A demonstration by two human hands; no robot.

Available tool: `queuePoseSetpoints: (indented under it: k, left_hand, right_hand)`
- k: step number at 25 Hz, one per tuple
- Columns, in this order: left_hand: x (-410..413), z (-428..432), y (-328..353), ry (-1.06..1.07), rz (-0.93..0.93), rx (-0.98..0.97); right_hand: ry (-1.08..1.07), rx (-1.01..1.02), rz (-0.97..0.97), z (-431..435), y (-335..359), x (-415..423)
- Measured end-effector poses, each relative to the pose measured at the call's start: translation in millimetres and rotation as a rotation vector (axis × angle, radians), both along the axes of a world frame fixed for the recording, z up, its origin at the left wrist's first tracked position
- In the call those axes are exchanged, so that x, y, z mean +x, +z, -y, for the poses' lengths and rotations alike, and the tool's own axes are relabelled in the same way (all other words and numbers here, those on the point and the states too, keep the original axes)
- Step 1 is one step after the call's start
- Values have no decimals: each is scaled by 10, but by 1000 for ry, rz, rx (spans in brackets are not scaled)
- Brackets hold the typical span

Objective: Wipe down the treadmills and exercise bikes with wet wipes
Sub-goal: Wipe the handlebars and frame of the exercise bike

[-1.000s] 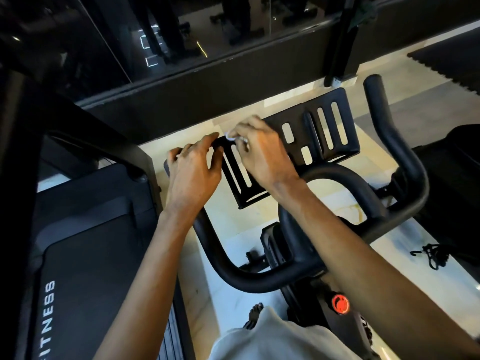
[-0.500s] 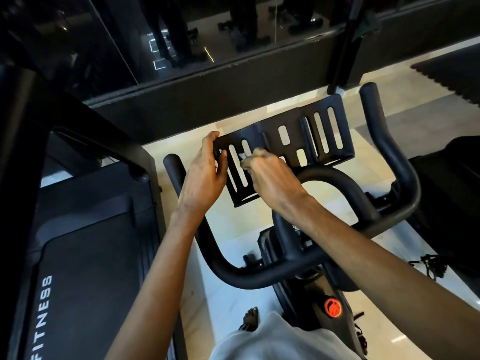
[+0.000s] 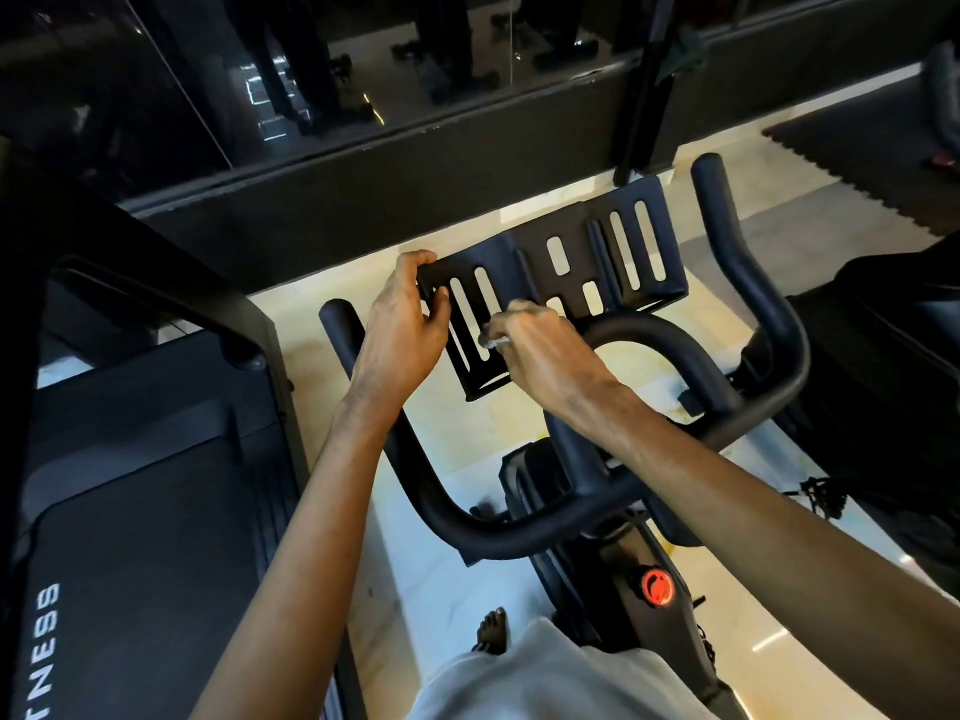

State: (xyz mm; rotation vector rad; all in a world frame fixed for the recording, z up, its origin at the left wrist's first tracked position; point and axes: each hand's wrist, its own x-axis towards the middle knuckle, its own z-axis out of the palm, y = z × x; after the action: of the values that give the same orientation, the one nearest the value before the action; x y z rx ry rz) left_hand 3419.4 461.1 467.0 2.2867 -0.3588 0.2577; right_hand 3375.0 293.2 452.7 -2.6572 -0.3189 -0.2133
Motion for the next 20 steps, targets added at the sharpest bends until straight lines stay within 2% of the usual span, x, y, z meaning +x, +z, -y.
queuePoseSetpoints:
  k: [3, 5, 9, 12, 16, 20]
  left_hand:
    - [53, -25, 20, -28, -9, 5]
    - [31, -43, 19, -52, -19, 1]
    - [18, -71, 26, -86, -31, -26]
    - [21, -72, 7, -77, -31, -40]
    - [68, -65, -15, -79, -2, -20]
    - [116, -5, 70, -89, 159, 273]
  right_hand:
    - [-38, 23, 185, 10, 240, 139]
    - [-83, -41, 279, 4, 390, 296]
    - [-107, -325, 155, -139, 436, 214]
    - [-65, -375, 73, -171, 267, 22]
    - [-108, -235, -45, -109, 33, -124]
    - [-152, 155, -6, 106, 176, -228]
